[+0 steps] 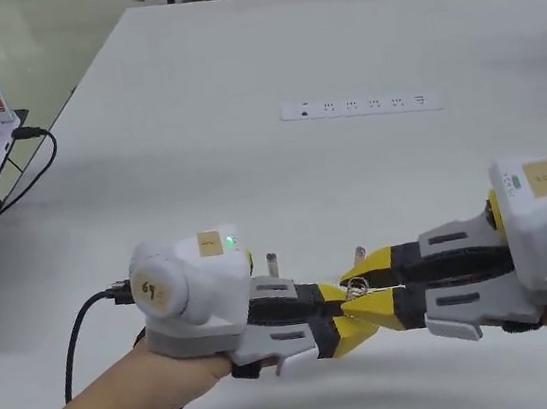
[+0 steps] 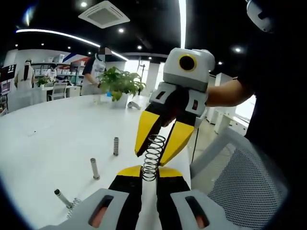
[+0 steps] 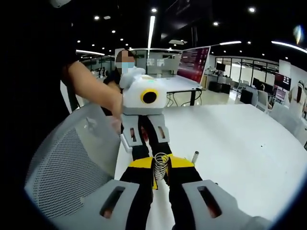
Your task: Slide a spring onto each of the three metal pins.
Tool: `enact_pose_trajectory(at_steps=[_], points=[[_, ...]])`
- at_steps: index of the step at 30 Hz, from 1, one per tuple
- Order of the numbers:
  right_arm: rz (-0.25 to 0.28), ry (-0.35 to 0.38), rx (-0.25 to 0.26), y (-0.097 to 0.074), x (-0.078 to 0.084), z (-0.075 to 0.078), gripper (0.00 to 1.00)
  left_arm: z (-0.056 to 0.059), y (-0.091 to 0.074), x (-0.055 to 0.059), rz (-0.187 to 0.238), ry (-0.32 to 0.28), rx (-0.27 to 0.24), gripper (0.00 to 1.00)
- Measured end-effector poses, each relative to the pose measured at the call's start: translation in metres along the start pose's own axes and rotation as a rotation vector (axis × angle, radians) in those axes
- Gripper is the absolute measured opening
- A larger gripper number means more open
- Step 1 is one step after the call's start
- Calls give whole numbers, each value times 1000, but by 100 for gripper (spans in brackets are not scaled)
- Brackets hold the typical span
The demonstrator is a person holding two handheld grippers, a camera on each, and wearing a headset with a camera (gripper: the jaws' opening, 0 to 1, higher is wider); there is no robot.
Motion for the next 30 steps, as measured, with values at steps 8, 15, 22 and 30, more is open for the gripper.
enact_pose_trajectory(at_steps=[8, 15, 22, 30], points=[[-1, -4, -2, 1, -2, -1, 7, 0, -1, -1, -14, -3, -7, 3], [-1, -7, 11, -1, -6, 1, 7, -4, -1, -3, -15, -1, -32, 4], [18, -9, 29, -3, -12, 6, 8, -7, -4, 7, -61, 21, -51, 9], [9, -22, 42, -5, -9, 8, 8, -18, -20, 11, -68, 16, -95, 19]])
Point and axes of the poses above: the centre of the closed fingertips' face, and the gripper's own axes: y roughly forward along the fingers, z roughly to its right, x roughly out of its underside, the point moved 1 cm from there along -y, roughly backward along the fingers, and after that the axes turned 7 degrees about y, right-handed, at the moved point
